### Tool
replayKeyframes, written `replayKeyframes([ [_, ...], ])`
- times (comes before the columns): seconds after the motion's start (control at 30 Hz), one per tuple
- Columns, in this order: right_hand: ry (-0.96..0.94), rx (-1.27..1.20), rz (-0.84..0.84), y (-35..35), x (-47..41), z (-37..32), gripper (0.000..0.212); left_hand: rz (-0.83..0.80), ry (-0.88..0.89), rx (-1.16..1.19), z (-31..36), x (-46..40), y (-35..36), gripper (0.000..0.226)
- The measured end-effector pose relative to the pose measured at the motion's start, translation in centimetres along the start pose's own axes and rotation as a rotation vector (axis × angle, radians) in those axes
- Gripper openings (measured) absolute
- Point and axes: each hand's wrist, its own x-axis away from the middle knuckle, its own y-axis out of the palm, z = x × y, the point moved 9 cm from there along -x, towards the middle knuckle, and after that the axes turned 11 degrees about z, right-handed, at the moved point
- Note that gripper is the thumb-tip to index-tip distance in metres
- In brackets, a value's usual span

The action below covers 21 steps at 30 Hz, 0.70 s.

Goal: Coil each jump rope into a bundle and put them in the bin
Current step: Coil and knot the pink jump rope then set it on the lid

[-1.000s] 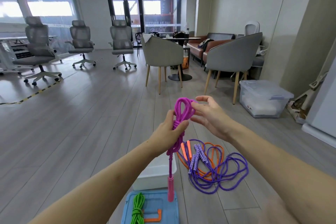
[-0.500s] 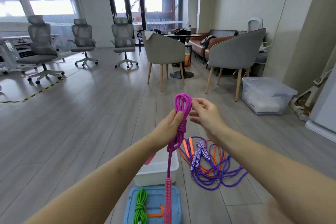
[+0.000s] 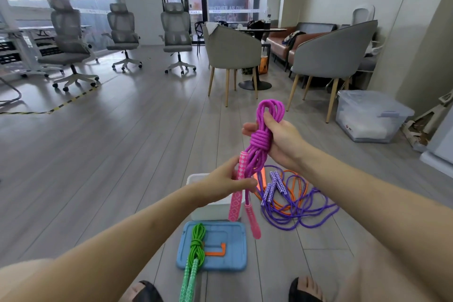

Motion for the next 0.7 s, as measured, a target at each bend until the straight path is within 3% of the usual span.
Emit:
replayKeyframes([
  [0.17,-0.002,0.177,-0.01,0.1,1.3,2.3,0.028,0.117,-0.036,0.065,-1.6,1.7,-0.2,0.022],
  [0.27,0.033,0.317,-0.035,0.0,2.7,6.6,0.017,0.153,-0.087,0.097,-4.0,2.9,-0.2,0.025],
  [0.5,0.16,0.392,0.094,-2.7,3.1,18.0,0.035,0.134,-0.317,0.153,-14.8,6.3,2.4,0.03],
  [0.7,0.241,0.554,0.129,-6.4,1.8,29.2,0.037,0.12,-0.544,0.208,-25.4,8.1,4.4,0.027],
])
